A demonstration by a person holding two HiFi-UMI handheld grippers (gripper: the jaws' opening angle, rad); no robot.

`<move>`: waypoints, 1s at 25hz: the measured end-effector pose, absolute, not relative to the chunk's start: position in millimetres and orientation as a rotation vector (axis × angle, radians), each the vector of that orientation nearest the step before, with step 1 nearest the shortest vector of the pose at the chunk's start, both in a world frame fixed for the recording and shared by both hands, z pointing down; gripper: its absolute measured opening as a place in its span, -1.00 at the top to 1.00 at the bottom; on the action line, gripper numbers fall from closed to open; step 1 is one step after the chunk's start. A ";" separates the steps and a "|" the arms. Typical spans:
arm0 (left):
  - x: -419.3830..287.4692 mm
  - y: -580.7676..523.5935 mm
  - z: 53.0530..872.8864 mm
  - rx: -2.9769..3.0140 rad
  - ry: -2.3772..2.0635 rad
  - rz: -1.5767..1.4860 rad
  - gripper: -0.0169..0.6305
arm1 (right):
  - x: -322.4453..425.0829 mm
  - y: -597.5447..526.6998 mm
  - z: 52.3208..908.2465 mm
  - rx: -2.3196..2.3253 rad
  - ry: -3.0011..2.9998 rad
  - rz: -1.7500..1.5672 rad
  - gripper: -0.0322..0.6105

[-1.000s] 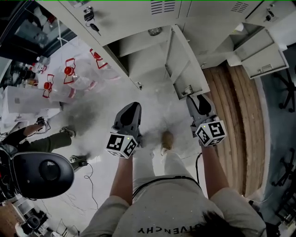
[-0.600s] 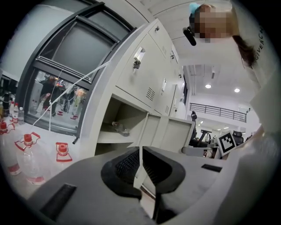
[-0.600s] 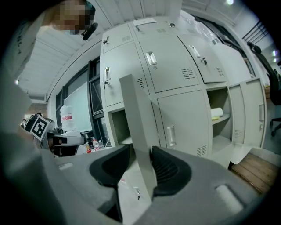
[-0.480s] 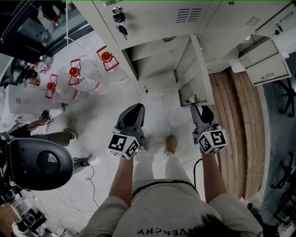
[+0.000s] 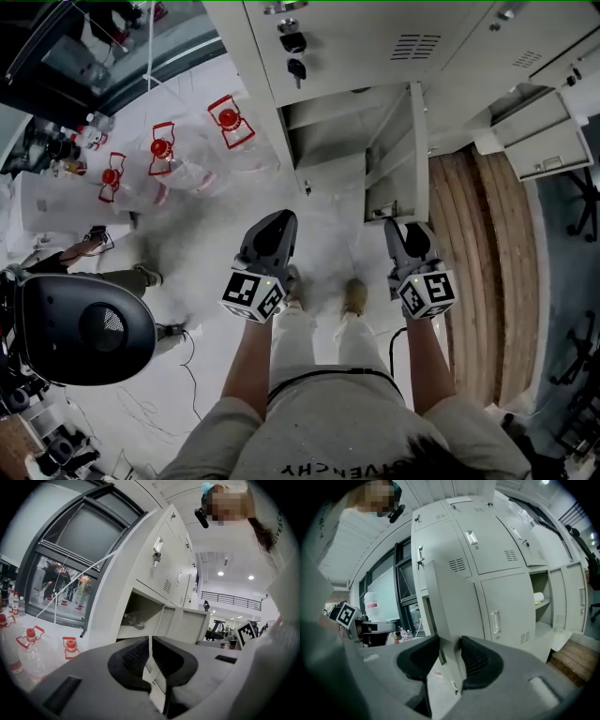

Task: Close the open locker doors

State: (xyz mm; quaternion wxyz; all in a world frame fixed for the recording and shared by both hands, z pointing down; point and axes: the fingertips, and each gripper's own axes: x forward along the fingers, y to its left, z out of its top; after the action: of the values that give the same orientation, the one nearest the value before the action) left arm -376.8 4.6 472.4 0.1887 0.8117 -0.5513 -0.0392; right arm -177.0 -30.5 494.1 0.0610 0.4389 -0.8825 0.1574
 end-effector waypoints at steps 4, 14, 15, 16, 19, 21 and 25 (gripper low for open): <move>-390.1 4.6 472.1 2.283 -1.552 -0.117 0.89 | -196.3 -28.5 494.3 1.312 -2.673 0.477 0.47; -427.5 3.4 472.1 2.285 -1.554 -0.123 0.89 | -243.6 -31.4 495.4 1.311 -2.663 0.467 0.47; -431.8 3.3 472.8 2.284 -1.554 -0.122 0.89 | -248.1 -32.2 495.7 1.315 -2.661 0.466 0.47; -436.1 3.2 473.6 2.284 -1.555 -0.120 0.89 | -252.7 -33.1 495.8 1.319 -2.660 0.466 0.47; -448.0 2.8 475.5 2.282 -1.558 -0.115 0.89 | -265.3 -35.3 496.0 1.330 -2.658 0.463 0.46; -455.0 2.0 476.3 2.283 -1.560 -0.112 0.89 | -272.7 -37.0 496.2 1.336 -2.661 0.465 0.47; -467.1 -1.5 479.0 2.287 -1.560 -0.108 0.89 | -287.0 -42.4 496.7 1.350 -2.662 0.466 0.47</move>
State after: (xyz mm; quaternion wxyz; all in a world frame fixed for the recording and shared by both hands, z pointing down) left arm -467.1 -1.5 479.0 0.1845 0.8112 -0.5535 -0.0384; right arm -287.0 -42.4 496.7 0.0602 0.4462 -0.8796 0.1538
